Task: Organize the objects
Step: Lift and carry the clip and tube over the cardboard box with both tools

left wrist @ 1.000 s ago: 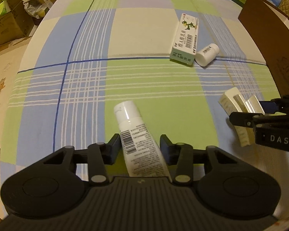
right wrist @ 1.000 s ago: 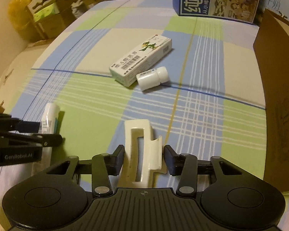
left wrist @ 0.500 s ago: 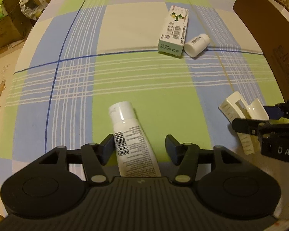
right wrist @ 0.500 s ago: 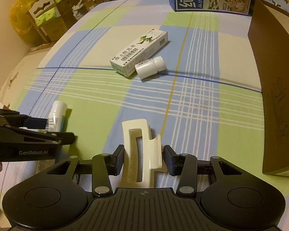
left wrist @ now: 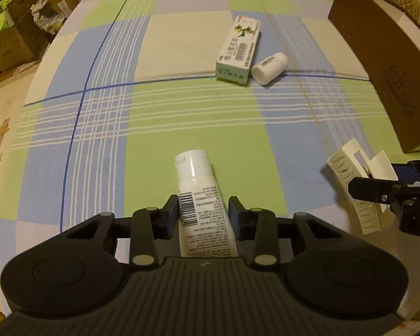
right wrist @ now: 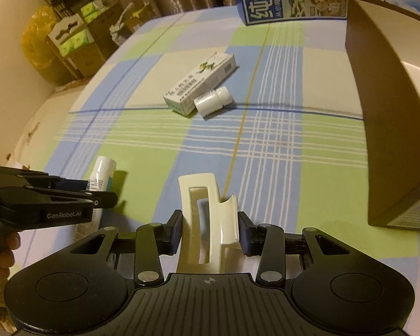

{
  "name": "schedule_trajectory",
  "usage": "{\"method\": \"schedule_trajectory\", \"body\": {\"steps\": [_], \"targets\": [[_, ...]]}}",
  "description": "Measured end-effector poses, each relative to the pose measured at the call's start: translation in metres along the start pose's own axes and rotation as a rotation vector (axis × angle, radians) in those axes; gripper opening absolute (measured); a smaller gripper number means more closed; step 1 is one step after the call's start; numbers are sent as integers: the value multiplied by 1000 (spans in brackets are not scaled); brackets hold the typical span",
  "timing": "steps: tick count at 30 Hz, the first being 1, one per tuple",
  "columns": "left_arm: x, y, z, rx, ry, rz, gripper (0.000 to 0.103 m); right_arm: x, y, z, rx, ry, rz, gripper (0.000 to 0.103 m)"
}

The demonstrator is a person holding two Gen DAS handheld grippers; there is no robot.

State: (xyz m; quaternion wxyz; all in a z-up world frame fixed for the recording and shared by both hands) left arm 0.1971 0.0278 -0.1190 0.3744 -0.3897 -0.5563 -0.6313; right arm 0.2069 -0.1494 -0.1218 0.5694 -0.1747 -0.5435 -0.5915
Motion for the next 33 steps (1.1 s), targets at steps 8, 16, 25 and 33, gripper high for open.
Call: {"method": "schedule_trajectory", "body": {"steps": [8, 16, 25, 33], "targets": [[38, 15, -21, -23, -22, -93, 33, 42, 7, -5, -22, 48, -83, 38], [75, 41, -58, -65, -70, -196, 33, 86, 15, -21, -53, 74, -162, 38], [101, 82, -115, -131, -157, -286, 33, 139, 28, -68, -138, 58, -267, 38], [112, 130, -175, -204, -224, -356, 33, 179, 50, -135, -237, -4, -358, 38]]}}
Point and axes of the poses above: each gripper's, at about its wrist camera, not at the fingertips, and x roughly against the way its jaws point, z to its left, y to its top, the point moved 3 cm from there along -x, roughly the way its jaws point, and after that the axes turned 10 degrees about -x, right-handed, at the moved point
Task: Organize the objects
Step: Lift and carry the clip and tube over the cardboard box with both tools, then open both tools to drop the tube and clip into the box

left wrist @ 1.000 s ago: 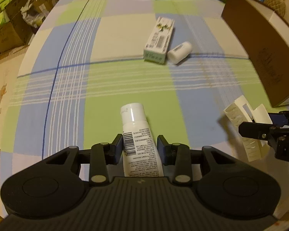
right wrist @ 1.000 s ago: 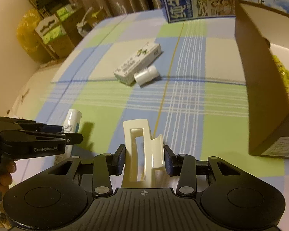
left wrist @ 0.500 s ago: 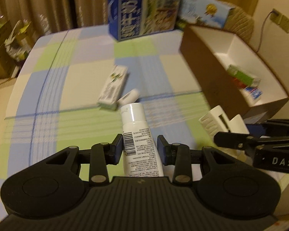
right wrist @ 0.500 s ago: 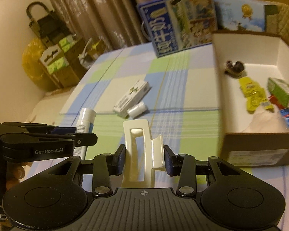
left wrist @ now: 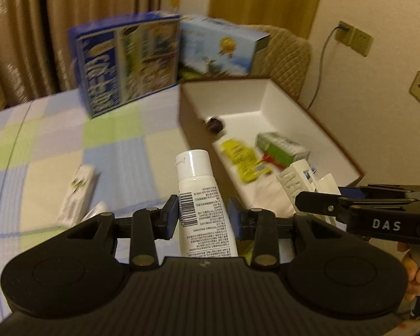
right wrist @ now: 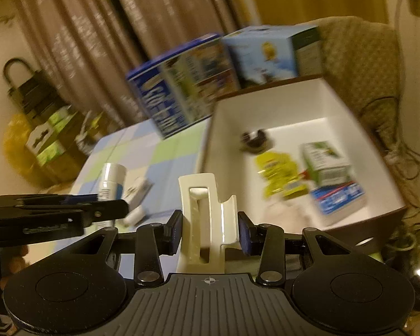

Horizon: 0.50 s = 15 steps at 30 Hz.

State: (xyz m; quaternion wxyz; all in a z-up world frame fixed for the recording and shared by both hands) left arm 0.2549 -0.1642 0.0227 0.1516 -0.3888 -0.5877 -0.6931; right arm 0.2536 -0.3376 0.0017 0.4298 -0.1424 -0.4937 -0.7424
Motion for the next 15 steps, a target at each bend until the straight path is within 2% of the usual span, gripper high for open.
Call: {"method": "schedule_trajectory", "body": {"steps": [7, 15], "targets": [[-34, 51, -35, -24, -41, -33, 32, 0, 42, -50, -75, -35, -31, 38], [-93, 90, -54, -47, -19, 8, 33, -26, 82, -84, -95, -46, -17, 38]]}}
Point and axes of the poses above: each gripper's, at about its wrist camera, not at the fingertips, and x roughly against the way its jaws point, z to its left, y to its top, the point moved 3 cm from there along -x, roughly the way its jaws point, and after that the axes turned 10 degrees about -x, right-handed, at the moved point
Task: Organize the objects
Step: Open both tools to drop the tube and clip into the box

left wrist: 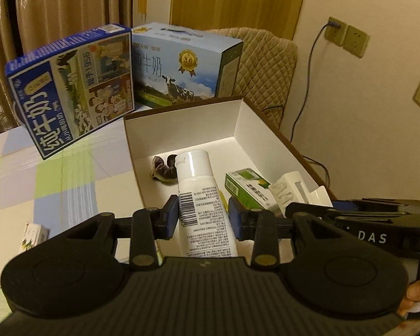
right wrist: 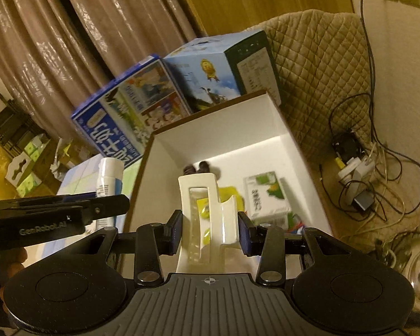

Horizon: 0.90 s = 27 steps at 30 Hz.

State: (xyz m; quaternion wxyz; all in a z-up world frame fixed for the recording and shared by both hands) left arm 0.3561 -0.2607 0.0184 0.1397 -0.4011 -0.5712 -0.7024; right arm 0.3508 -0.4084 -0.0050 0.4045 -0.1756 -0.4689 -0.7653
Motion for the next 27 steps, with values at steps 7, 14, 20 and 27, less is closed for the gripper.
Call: {"method": "schedule_trajectory", "body": {"steps": [7, 14, 20, 27], "targets": [[-61, 25, 11, -2, 35, 65, 33, -49, 35, -15, -10, -26, 34, 38], [-116, 45, 28, 16, 57, 117, 33, -99, 63, -23, -5, -56, 68, 38], [-157, 51, 35, 15, 68, 157, 33, -132, 78, -28, 0, -84, 92, 38], [-189, 50, 44, 26, 67, 196, 33, -157, 84, -28, 20, -103, 113, 38]]}}
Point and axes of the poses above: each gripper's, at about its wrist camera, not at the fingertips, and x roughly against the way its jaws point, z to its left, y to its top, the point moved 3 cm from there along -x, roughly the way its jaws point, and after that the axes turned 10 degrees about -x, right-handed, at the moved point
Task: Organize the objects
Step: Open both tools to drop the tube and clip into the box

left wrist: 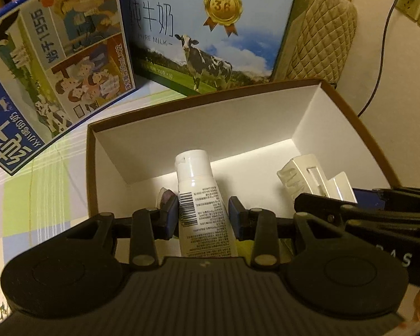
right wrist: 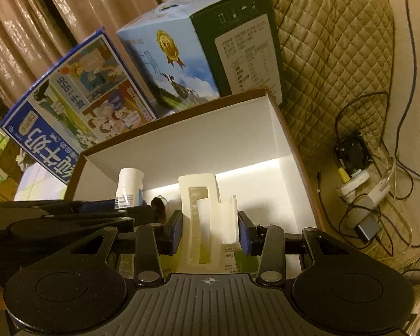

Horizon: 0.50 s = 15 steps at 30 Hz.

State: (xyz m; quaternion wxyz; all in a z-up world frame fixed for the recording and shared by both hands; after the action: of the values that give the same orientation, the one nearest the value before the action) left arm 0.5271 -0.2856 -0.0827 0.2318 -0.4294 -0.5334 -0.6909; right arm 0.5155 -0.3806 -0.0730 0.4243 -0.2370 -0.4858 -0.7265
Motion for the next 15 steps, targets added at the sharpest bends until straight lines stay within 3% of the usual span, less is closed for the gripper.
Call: {"method": "schedule_trajectory", "body": {"steps": [12, 15], "targets": [[2, 6, 8, -16, -15, -23, 38, -14, 9, 0, -59, 33, 8, 38], [9, 6, 10, -15, 0, -34, 49, -12, 12, -1, -83, 40, -9, 40]]}}
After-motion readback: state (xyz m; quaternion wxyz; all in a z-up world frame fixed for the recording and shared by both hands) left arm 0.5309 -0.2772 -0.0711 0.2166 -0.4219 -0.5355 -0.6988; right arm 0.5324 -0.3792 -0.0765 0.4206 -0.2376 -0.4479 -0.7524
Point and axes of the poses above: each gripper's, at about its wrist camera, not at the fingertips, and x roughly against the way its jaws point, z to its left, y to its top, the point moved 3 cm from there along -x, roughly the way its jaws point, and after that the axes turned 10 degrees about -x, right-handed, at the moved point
